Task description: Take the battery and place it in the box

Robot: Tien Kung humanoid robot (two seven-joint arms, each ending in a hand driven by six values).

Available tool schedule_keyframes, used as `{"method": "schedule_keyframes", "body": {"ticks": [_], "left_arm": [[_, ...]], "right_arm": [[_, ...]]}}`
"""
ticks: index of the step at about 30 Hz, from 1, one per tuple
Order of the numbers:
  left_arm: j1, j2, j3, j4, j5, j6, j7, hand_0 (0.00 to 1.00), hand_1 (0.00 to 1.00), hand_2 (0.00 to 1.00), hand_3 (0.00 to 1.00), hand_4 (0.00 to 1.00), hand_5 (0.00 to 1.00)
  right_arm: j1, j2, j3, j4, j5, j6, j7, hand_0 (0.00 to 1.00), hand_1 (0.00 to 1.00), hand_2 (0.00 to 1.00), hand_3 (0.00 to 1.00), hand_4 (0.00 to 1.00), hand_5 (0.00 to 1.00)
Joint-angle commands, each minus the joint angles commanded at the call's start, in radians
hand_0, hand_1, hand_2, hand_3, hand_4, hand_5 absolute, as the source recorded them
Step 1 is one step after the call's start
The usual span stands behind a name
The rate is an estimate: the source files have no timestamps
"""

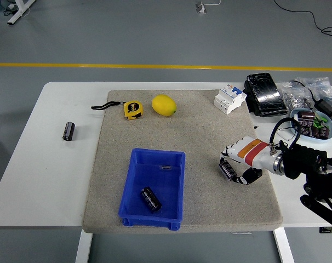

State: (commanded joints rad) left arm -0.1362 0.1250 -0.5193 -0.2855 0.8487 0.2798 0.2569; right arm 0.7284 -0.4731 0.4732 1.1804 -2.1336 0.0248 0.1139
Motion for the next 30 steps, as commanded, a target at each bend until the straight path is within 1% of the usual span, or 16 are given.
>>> {"method": "schedule_keyframes", "body": {"ticks": [18,24,30], "left_arm": [[-0.007,0.002,0.007,0.0,-0.01,0.0,-0.004,0.678,0.633,0.672,0.645,0.657,0.685],[-0.007,0.003,0.009,0.0,-0.012,-0.001,-0.005,0.678,0.633,0.672,0.645,0.657,0.684],[-0.006,0.004,0.011,0.0,-0.014,-0.002,-0.006,0.678,0.63,0.672,0.646,0.658,0.686]], "right_arm": [[0.026,-0.009,0.054,0.112,0.001,0.015,-0.019,0.517,0.578,0.725,0.584,0.733,0.154],[0.031,0.0,0.065,0.138,0.003,0.021,-0.024,0.52,0.575,0.724,0.581,0.729,0.154],[0.041,0.008,0.074,0.183,0.001,0.022,-0.029,0.52,0.573,0.724,0.579,0.729,0.155]]}}
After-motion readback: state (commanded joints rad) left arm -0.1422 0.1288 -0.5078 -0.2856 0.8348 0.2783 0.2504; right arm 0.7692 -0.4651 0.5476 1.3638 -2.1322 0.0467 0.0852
